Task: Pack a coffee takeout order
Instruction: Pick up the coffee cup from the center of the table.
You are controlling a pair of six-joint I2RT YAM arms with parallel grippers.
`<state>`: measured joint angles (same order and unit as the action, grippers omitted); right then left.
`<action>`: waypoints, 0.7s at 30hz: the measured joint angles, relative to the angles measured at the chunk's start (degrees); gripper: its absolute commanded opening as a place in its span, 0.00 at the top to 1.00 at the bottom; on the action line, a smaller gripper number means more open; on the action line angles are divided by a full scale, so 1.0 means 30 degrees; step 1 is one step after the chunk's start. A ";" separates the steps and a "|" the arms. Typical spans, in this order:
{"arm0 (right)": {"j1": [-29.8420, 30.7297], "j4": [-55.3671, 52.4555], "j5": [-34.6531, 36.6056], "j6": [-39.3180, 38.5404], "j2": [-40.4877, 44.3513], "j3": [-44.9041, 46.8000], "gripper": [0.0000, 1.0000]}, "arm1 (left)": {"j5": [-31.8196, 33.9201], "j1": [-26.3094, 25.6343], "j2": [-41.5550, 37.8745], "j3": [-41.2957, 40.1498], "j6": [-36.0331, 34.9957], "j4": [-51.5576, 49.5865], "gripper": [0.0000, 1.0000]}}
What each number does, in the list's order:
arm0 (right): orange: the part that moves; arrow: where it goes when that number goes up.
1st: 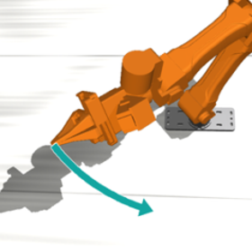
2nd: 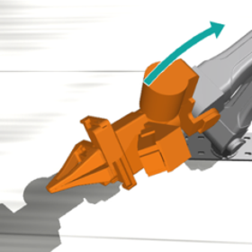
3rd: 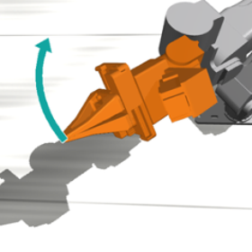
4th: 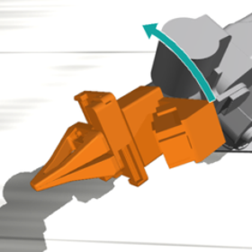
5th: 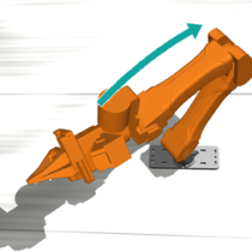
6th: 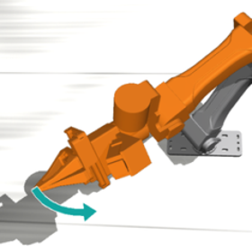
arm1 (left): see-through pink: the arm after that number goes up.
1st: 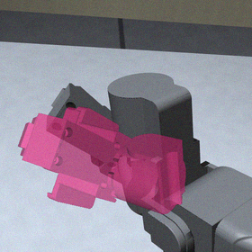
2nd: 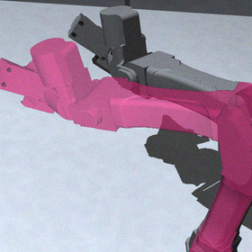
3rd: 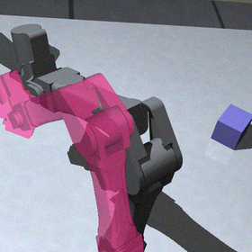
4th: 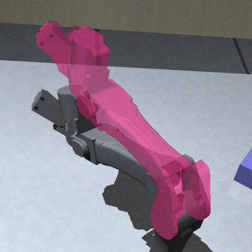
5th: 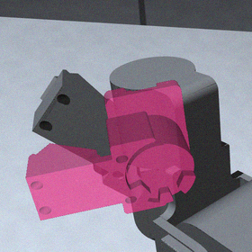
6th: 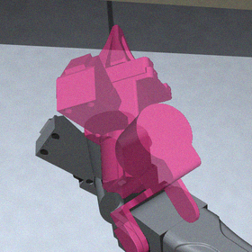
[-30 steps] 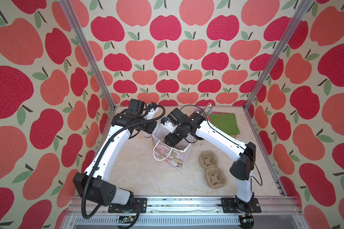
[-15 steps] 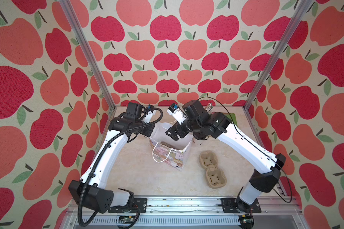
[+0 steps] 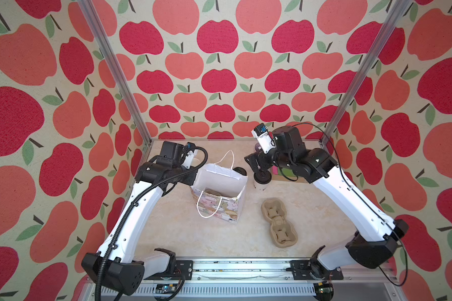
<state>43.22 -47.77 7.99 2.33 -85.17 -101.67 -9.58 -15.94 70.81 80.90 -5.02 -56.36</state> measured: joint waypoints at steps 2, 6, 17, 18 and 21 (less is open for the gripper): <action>-0.0852 -0.0699 -0.0022 0.0007 -0.0219 0.0073 0.01 | 0.0058 0.0073 -0.0131 -0.0095 0.0051 0.0007 1.00; -0.2339 -0.1756 -0.0211 0.0073 -0.0860 0.0510 0.01 | 0.0058 0.0168 -0.0291 -0.0372 0.0233 0.0189 1.00; -0.4466 -0.2776 -0.1086 0.0670 -0.3096 0.1938 0.01 | 0.0044 0.0379 -0.0321 -0.0787 0.0299 0.0882 1.00; -0.4546 -0.2769 -0.1209 0.0729 -0.3213 0.2018 0.01 | 0.0036 0.0401 -0.0321 -0.0816 0.0306 0.0903 1.00; -0.4575 -0.2696 -0.1494 0.0874 -0.3526 0.2157 0.01 | -0.0044 0.0459 -0.0342 -0.0911 0.0306 0.1013 1.00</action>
<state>29.50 -55.86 3.51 4.95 -95.74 -95.20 -9.72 -14.57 69.78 78.17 -4.10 -53.32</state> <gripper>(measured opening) 0.992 0.044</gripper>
